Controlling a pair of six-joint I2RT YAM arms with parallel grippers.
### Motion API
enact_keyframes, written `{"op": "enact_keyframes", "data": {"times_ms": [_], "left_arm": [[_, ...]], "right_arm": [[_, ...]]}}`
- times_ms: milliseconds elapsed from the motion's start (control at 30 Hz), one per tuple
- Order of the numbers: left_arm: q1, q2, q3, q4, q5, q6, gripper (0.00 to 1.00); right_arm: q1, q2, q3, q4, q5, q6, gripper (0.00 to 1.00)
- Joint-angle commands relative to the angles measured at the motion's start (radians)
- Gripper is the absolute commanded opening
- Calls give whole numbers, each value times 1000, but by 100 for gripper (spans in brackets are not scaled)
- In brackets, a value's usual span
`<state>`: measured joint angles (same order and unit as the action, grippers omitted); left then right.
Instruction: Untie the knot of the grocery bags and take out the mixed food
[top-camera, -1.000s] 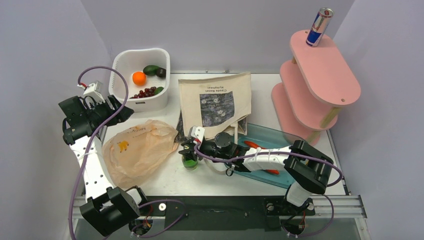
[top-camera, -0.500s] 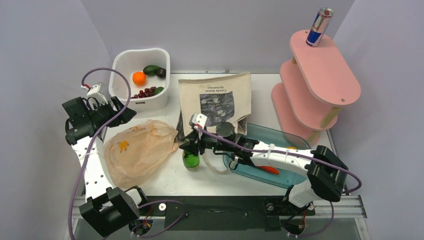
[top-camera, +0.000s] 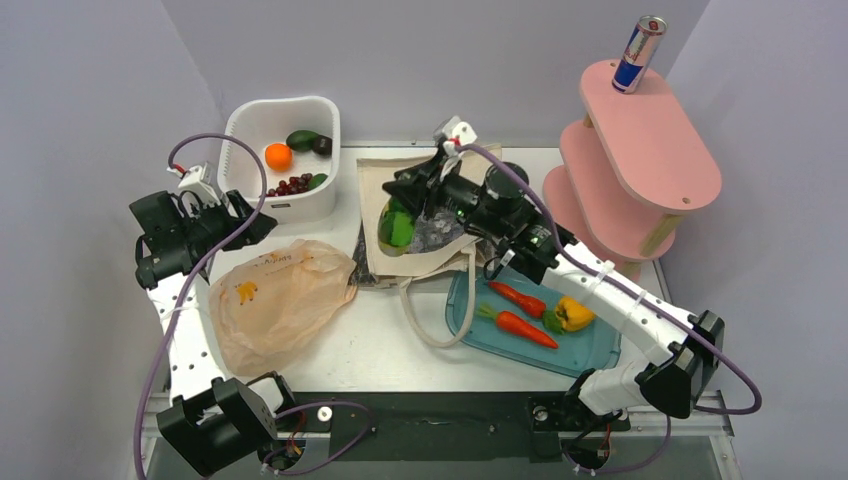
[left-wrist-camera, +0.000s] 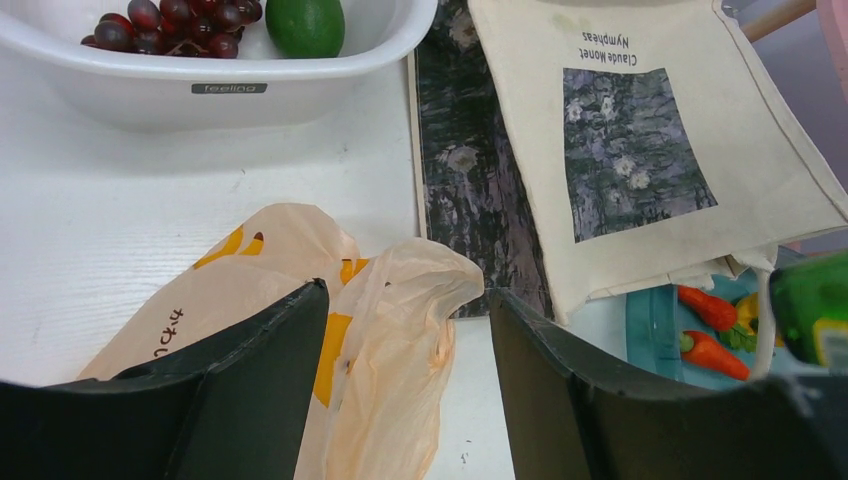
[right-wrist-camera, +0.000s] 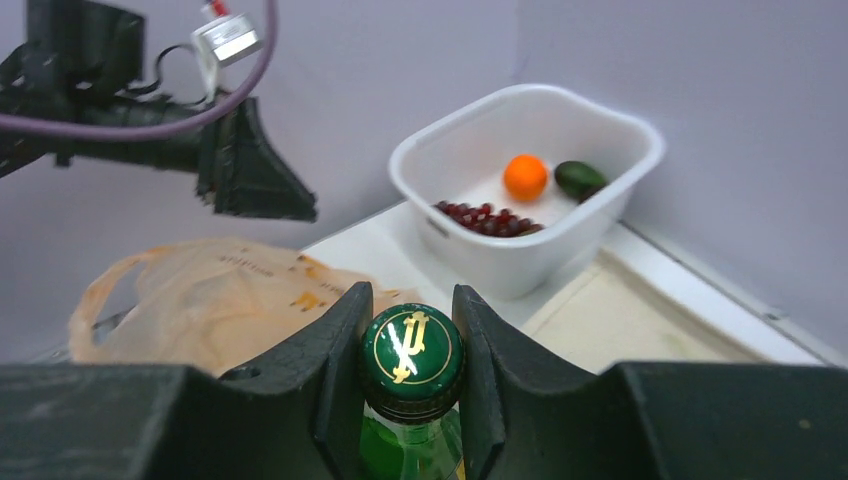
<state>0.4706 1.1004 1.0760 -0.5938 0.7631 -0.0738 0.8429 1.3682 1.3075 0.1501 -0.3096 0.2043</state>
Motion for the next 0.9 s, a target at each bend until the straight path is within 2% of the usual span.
{"op": "enact_keyframes", "data": {"times_ms": [0, 267, 567, 867], "left_arm": [[-19, -13, 5, 73, 10, -15, 58], [-48, 28, 31, 130, 0, -54, 58], [-115, 67, 31, 189, -25, -88, 58], [-186, 110, 50, 226, -51, -111, 58]], "right_arm": [[-82, -79, 194, -16, 122, -73, 0], [-276, -103, 359, -184, 260, -149, 0], [-483, -113, 497, -256, 354, -210, 0], [-697, 1, 729, -306, 388, -194, 0]]}}
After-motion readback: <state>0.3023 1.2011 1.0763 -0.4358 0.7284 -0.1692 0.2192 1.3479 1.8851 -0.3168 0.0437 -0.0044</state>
